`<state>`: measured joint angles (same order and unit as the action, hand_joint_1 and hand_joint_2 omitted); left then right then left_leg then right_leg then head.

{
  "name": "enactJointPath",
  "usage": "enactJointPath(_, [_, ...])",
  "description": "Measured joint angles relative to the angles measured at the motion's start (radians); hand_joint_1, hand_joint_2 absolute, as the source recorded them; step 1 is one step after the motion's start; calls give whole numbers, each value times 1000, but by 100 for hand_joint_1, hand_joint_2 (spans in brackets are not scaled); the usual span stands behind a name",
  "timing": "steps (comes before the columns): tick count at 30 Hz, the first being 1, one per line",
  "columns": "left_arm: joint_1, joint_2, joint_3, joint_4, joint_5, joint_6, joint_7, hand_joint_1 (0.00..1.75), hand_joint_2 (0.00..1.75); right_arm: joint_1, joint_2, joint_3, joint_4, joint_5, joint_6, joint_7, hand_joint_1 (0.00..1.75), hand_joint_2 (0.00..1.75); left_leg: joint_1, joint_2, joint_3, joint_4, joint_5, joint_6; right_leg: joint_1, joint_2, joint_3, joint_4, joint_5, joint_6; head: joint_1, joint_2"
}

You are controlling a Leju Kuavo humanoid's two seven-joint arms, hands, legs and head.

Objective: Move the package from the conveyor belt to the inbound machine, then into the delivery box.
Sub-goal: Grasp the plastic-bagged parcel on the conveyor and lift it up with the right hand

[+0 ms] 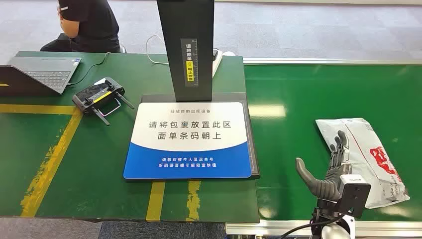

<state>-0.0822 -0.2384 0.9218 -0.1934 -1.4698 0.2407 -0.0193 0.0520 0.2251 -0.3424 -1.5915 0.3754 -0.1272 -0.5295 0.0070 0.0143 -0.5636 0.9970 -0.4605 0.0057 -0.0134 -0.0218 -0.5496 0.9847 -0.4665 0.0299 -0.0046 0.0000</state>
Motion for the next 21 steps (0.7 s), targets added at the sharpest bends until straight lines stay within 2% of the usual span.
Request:
enactJointPath(7, [0, 0, 0, 0, 0, -3, 0, 0, 175, -8, -2, -5, 9, 99, -34, 53, 0, 175, 0, 0, 0, 0, 0, 0, 0, 0, 0, 0, 0, 0, 0, 0])
enactJointPath(15, [0, 0, 0, 0, 0, -7, 1, 0, 175, -20, -6, -17, 32, 132, -38, 73, 0, 175, 0, 0, 0, 0, 0, 0, 0, 0, 0, 0, 0, 0, 0, 0])
enactJointPath(21, [0, 0, 0, 0, 0, 0, 7, 0, 175, -58, -45, -32, 101, 249, -95, 137, 0, 175, 0, 0, 0, 0, 0, 0, 0, 0, 0, 0, 0, 0, 0, 0])
